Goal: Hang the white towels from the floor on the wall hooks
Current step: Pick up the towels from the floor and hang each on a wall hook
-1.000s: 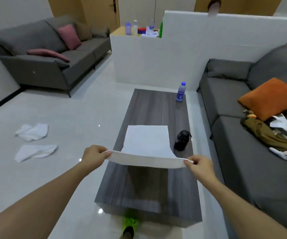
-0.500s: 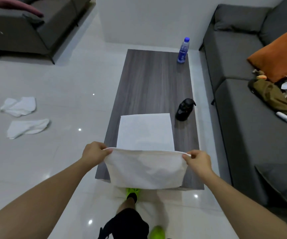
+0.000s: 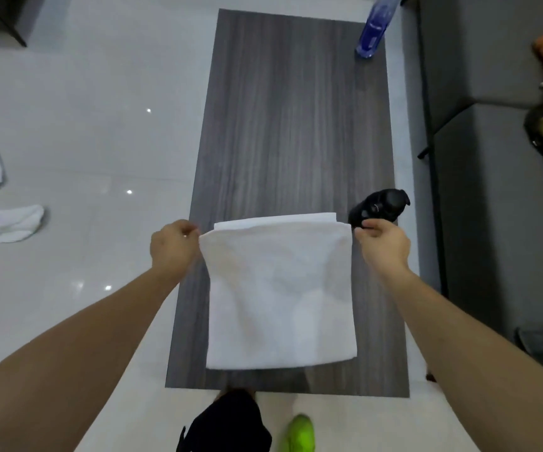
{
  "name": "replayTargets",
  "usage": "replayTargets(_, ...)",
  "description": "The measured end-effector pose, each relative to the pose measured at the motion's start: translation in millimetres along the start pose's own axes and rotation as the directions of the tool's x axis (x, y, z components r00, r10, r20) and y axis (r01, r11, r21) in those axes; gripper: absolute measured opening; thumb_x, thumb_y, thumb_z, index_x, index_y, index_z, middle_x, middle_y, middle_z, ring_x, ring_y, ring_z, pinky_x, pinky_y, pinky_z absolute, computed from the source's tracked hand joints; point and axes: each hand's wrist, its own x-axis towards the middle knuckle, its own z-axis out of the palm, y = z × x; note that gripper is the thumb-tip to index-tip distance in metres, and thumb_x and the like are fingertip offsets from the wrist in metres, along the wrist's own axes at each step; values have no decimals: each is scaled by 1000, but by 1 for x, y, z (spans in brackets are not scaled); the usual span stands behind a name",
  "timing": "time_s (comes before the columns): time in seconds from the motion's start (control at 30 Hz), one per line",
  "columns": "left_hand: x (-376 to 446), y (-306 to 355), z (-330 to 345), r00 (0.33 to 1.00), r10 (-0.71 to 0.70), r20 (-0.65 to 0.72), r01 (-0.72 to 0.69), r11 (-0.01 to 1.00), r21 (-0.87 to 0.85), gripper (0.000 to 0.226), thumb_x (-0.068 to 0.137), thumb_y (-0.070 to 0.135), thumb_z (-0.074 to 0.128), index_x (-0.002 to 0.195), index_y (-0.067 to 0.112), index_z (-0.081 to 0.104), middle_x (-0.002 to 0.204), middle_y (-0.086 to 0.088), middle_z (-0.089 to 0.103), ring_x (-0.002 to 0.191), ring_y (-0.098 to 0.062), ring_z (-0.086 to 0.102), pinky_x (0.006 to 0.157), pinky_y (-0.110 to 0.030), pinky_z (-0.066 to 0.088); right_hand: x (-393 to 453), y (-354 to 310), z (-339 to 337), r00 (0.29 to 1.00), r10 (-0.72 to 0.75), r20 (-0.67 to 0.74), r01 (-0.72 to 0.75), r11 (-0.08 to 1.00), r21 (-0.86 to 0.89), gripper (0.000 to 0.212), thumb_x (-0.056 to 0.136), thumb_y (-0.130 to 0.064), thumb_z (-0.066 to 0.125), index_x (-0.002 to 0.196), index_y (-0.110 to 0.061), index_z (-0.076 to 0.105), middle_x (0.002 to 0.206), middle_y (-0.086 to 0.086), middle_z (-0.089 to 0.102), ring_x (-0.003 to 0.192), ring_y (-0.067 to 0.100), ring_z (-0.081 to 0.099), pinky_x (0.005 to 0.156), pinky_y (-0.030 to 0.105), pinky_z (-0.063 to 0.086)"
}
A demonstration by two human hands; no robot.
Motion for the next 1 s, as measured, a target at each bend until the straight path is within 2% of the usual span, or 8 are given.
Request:
replayTargets(0.1, 7, -18, 17, 998, -56, 8, 56, 998, 2, 24, 92, 26, 53, 102, 18, 74, 97, -2, 73, 92, -28, 66, 86, -35, 53, 5, 17, 15, 997, 78, 19, -78, 997, -12, 28, 89, -27, 68, 115, -16, 70, 97, -5, 71, 90, 13, 61, 80, 24, 45)
replayTargets(0.23, -16, -65, 58, 952, -198, 233, 178, 978, 105, 14, 91, 28, 60, 85, 22, 71, 86, -4, 71, 88, -29, 66, 80, -34, 54, -16, 83, 38, 948, 284, 142, -264, 954, -145, 34, 90, -26, 69, 120, -11, 68, 114, 6, 70, 88, 16, 63, 78, 24, 50)
replayTargets(0.37, -60, -116, 105, 855, -284, 433, 208, 954, 216, 30, 93, 33, 62, 117, 14, 66, 112, -8, 68, 105, -28, 61, 89, -31, 46, -49, 153, 61, 843, 468, 266, -380, 867, -323, 54, 92, -28, 67, 138, -4, 52, 136, 14, 57, 120, 31, 56, 91, 28, 43)
replayTargets(0.47, -94, -145, 131, 820, -350, 454, 284, 936, 208, 36, 93, 33, 63, 122, 12, 57, 116, -7, 62, 107, -29, 58, 86, -33, 45, -71, 191, 71, 851, 479, 214, -405, 859, -312, 48, 88, -25, 70, 130, -6, 54, 125, 14, 62, 110, 30, 59, 82, 28, 42)
replayTargets(0.6, -126, -171, 151, 825, -456, 333, 496, 867, -42, 28, 89, 34, 66, 108, 20, 52, 111, -6, 61, 99, -28, 60, 86, -40, 52, -80, 223, 73, 894, 428, 133, -396, 894, -210, 41, 82, -30, 72, 114, -11, 54, 109, 10, 65, 91, 26, 59, 74, 31, 43)
replayTargets(0.73, -151, -183, 169, 739, -594, 317, 669, 702, -245, 18, 89, 23, 67, 96, 7, 60, 111, -18, 62, 101, -37, 64, 85, -50, 58, -83, 243, 74, 881, 424, 209, -402, 905, -140, 26, 84, -25, 71, 100, -7, 64, 105, 12, 68, 86, 28, 65, 78, 44, 58)
replayTargets(0.87, -192, -177, 177, 701, -663, 263, 689, 534, -490, 19, 87, 11, 71, 99, 0, 61, 99, -23, 67, 73, -30, 72, 67, -36, 63, -103, 247, 62, 829, 487, 276, -550, 799, 243, 15, 89, -5, 67, 83, -10, 54, 98, 13, 64, 83, 29, 65, 55, 31, 58)
replayTargets(1.0, -229, -149, 143, 713, -690, 122, 565, 463, -683, 28, 81, 2, 72, 105, 7, 59, 99, -22, 67, 67, -31, 73, 65, -36, 62, -129, 232, 24, 850, 448, 276, -523, 777, 351, 19, 88, 1, 65, 95, -10, 52, 88, 11, 62, 62, 23, 59, 44, 25, 54)
